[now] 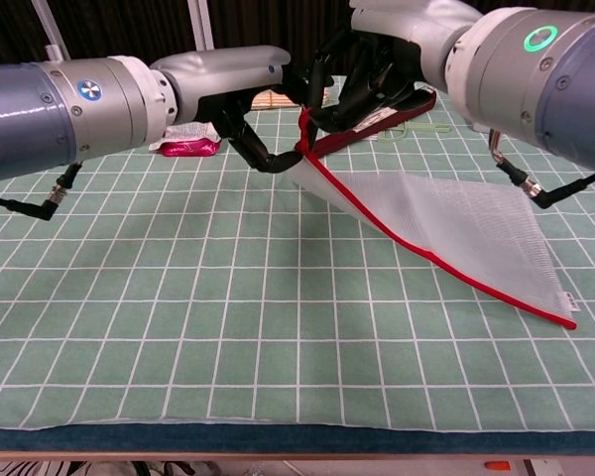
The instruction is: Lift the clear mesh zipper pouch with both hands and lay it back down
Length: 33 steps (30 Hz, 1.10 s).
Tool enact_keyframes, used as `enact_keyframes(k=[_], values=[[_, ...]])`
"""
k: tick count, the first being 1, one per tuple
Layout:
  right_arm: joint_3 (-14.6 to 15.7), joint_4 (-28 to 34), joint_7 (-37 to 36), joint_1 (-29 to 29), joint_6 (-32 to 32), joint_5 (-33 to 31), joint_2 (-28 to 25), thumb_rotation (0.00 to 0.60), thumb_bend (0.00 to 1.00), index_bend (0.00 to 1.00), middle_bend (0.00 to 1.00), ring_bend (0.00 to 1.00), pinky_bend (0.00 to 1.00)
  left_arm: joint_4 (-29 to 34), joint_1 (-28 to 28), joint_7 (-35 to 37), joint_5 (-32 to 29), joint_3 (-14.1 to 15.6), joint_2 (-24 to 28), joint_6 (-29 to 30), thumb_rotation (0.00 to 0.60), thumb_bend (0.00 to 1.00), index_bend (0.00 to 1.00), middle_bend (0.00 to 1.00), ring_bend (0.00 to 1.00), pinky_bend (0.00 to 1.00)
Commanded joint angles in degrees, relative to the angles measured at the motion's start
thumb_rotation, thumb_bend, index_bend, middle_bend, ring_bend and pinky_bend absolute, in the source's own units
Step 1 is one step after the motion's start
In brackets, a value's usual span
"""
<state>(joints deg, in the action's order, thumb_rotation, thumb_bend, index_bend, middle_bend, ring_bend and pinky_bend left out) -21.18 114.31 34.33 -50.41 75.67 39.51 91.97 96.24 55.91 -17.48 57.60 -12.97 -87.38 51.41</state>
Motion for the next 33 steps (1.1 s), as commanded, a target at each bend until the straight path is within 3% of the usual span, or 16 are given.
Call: enact_keyframes(k=[1, 33], values=[[0.25, 0.25, -0.29, 0.35, 0.28, 0.2, -0.26, 0.6, 0.63, 0.68, 1.0, 1.0, 0.99, 0.06, -0.07, 0.39, -0.01, -0.75, -0.06, 0.8, 0.6, 0.44, 0.56, 0.01, 0.0, 0.0], [2.78, 2.93, -3.62, 5.26, 2.11, 0.81, -3.8, 0.6, 0.63, 0.7, 1.0, 1.0, 0.99, 2.97, -0.33, 2.11, -0.9, -6.99, 1.57, 8.03, 0.6, 0.44, 0.57, 0.01, 0.0, 0.0]])
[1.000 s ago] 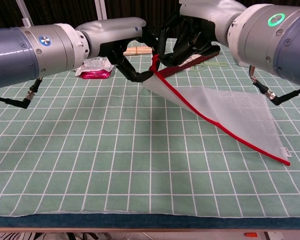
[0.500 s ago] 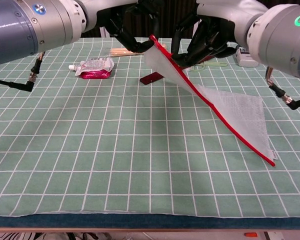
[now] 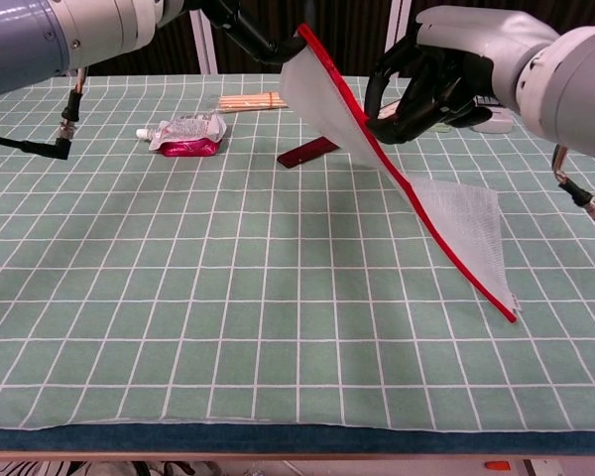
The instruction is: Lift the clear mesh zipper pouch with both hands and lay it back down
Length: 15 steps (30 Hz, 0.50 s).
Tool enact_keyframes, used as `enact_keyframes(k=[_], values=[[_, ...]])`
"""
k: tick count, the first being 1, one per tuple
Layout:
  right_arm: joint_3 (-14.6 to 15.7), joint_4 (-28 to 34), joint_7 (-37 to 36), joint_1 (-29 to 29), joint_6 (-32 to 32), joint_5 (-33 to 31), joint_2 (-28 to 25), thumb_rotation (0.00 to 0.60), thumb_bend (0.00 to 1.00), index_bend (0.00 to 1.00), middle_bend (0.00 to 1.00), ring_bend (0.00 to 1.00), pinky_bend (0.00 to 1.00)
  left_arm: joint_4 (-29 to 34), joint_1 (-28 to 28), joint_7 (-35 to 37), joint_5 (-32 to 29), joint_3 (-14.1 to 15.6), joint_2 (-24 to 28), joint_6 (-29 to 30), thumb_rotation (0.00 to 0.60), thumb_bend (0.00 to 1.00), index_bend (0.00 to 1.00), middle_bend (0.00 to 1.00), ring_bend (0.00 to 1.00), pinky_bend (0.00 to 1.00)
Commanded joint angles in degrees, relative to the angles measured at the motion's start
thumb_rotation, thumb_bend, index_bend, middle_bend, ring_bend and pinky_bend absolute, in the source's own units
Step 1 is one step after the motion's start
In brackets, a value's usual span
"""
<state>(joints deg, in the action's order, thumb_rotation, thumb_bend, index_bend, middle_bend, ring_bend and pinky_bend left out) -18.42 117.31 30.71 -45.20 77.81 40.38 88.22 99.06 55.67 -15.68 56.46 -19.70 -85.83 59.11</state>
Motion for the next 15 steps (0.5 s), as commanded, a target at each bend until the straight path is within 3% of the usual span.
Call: enact_keyframes(k=[1, 15], values=[[0.06, -0.18, -0.02, 0.14, -0.04, -0.15, -0.13, 0.6, 0.63, 0.7, 1.0, 1.0, 0.99, 0.27, -0.16, 0.57, 0.45, -0.47, 0.05, 0.63, 0.6, 0.44, 0.57, 0.02, 0.0, 0.0], [-0.7, -2.61, -1.19, 2.3, 0.23, -1.69, -3.62, 0.6, 0.64, 0.7, 1.0, 1.0, 0.99, 2.29, -2.08, 2.97, 2.92, -1.98, 4.49, 2.71, 0.6, 0.44, 0.57, 0.02, 0.0, 0.0]])
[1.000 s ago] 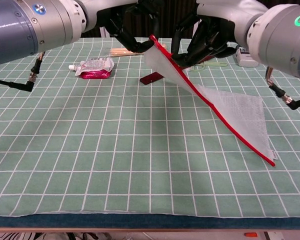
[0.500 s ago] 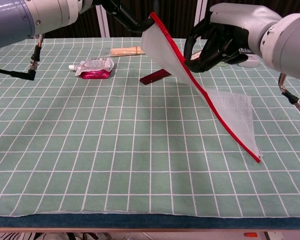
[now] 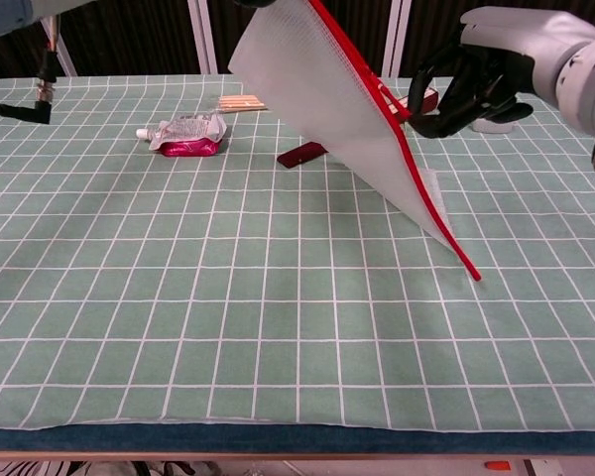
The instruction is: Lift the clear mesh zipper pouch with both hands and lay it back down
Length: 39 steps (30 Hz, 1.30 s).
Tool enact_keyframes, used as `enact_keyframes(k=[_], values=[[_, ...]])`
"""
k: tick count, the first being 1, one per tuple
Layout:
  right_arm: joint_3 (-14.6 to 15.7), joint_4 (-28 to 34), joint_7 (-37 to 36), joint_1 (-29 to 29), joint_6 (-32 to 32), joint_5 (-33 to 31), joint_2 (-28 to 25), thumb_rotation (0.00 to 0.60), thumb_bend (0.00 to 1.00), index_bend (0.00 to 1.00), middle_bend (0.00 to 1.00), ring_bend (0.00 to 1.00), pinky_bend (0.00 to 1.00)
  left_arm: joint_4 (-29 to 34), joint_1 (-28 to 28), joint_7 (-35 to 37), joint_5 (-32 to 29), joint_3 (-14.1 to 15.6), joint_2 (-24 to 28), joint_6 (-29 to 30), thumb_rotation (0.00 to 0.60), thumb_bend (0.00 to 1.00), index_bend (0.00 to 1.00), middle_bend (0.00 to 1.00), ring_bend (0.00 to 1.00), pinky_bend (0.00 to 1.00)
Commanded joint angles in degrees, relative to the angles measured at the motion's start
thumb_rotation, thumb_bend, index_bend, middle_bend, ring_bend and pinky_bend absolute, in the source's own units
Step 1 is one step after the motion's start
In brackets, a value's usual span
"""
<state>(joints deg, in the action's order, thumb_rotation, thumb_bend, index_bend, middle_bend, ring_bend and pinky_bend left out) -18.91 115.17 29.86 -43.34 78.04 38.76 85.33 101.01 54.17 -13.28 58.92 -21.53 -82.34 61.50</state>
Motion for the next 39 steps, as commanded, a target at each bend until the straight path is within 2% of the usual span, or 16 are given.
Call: enact_keyframes(k=[1, 18, 39], values=[[-0.31, -0.59, -0.5, 0.57, -0.04, -0.13, -0.99, 0.6, 0.64, 0.7, 1.0, 1.0, 0.99, 0.41, -0.8, 0.78, 0.57, -0.19, 1.37, 0.43, 0.6, 0.44, 0.58, 0.02, 0.0, 0.0], [-2.95, -4.78, -4.47, 3.61, -0.95, -2.14, -6.58, 0.6, 0.64, 0.7, 1.0, 1.0, 0.99, 1.46, -5.84, 5.19, 3.74, 2.35, 7.71, 1.2, 0.6, 0.44, 0.58, 0.02, 0.0, 0.0], [-5.4, -7.41, -7.55, 6.0, -1.7, -3.93, -11.35, 0.6, 0.64, 0.7, 1.0, 1.0, 0.99, 0.81, -7.87, 7.71, 5.33, 2.95, 9.59, 1.35, 0.6, 0.44, 0.58, 0.02, 0.0, 0.0]])
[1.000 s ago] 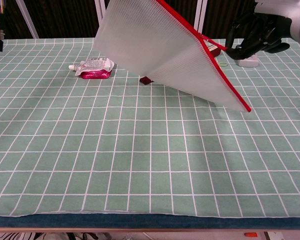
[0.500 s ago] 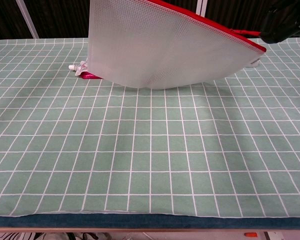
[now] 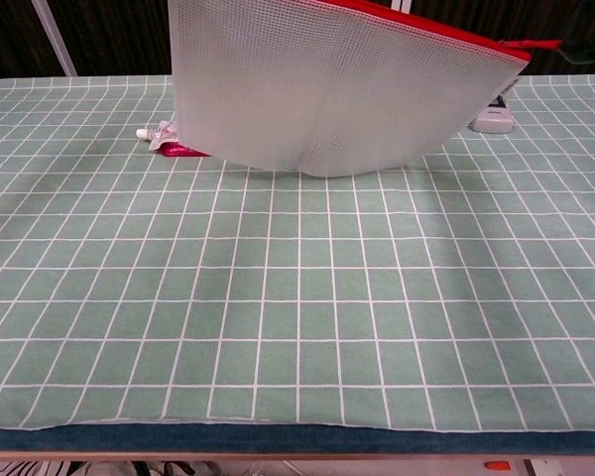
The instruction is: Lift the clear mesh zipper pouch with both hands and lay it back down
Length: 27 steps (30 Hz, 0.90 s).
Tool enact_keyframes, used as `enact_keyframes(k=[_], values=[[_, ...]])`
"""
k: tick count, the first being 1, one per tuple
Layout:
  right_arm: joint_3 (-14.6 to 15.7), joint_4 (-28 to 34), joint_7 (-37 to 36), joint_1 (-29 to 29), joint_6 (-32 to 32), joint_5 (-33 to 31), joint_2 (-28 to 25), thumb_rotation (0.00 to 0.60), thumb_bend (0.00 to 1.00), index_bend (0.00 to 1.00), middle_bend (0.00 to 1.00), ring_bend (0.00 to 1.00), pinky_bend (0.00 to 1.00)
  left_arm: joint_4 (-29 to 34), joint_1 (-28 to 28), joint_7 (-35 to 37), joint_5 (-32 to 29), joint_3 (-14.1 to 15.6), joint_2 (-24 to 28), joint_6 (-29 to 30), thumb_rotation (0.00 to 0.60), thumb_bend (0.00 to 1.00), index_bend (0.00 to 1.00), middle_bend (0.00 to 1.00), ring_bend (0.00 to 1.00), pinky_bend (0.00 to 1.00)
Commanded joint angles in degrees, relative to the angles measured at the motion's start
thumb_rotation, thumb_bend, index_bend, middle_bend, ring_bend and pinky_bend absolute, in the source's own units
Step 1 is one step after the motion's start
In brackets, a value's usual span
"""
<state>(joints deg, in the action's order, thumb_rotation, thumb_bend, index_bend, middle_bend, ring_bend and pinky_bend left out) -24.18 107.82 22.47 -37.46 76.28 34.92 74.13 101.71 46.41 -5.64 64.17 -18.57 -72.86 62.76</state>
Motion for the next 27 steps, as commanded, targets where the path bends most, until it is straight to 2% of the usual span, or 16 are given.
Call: enact_keyframes(k=[1, 27], values=[[-0.22, -0.09, -0.24, 0.19, 0.08, -0.16, -0.27, 0.6, 0.64, 0.7, 1.0, 1.0, 0.99, 0.18, -0.18, 0.1, 0.13, -0.02, 0.21, 0.14, 0.6, 0.44, 0.58, 0.02, 0.0, 0.0], [0.04, -0.14, -2.22, 2.66, -0.26, -0.18, -3.15, 0.6, 0.64, 0.7, 1.0, 1.0, 0.97, 2.26, -1.59, -1.47, 0.65, 0.88, 1.06, 1.04, 0.6, 0.42, 0.56, 0.02, 0.0, 0.0]])
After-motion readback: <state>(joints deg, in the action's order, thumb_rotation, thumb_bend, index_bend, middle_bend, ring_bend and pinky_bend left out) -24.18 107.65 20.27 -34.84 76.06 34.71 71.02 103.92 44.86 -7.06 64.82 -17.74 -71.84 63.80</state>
